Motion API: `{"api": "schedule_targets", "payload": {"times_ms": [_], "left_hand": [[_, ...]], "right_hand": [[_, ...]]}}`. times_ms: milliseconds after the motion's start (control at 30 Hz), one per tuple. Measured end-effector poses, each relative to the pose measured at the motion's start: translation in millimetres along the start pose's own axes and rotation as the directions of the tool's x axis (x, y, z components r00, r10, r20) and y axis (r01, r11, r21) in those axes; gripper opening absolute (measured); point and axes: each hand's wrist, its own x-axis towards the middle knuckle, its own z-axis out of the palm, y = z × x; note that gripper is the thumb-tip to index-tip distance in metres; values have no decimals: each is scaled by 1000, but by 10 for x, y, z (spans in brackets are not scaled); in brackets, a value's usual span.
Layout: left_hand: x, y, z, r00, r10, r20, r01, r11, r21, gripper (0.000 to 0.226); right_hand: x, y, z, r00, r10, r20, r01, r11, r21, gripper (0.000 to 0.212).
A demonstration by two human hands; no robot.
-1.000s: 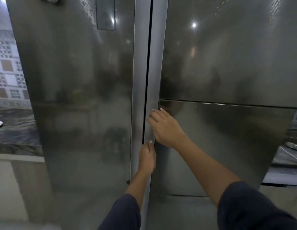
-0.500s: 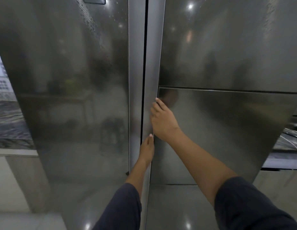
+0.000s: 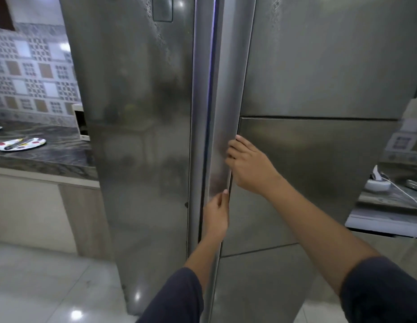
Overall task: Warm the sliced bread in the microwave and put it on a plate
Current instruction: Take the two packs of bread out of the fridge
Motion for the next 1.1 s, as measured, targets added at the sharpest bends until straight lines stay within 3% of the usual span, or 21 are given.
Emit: {"api": "schedule_targets", "payload": {"times_ms": [67, 200, 333, 467, 567, 633, 733, 900, 1100], "left_hand": [[-322, 143, 30, 996, 44, -74, -42, 999, 27, 24], [-867, 445, 36, 960, 212, -182, -204, 977, 63, 10], [-1185, 741, 96, 895, 305, -325, -328, 945, -16, 13], [-1310, 867, 241, 909, 266, -321, -308, 947, -87, 3], [-1329, 984, 352, 924, 278, -261, -322, 936, -143, 7], [-1312, 1080, 440, 934, 294, -202, -329, 928, -175, 16], [-1252, 1244, 574, 933, 331, -142, -355, 911, -210, 25], [-1176, 1506, 700, 891, 408, -200, -448, 863, -235, 31], [-1049, 1747, 919, 877, 480, -24, -458, 819, -346, 31]], "right_hand": [[-205, -9, -172, 999, 12, -43, -9, 998, 69, 19], [-759, -21, -547, 990, 68, -123, -27, 951, 308, 19], [-1269, -65, -837, 973, 177, -148, -95, 893, 441, 16], [-1698, -75, -1166, 934, 311, -173, -211, 875, 435, 17], [-1831, -5, -1466, 865, 420, -274, -265, 846, 463, 20], [-1861, 75, -1655, 827, 446, -343, -267, 848, 457, 24], [-1886, 188, -1861, 830, 400, -390, -257, 894, 368, 30], [-1870, 285, -2057, 852, 381, -359, -345, 924, 162, 36], [-1848, 510, -2117, 856, 401, -325, -395, 914, 87, 40]]}}
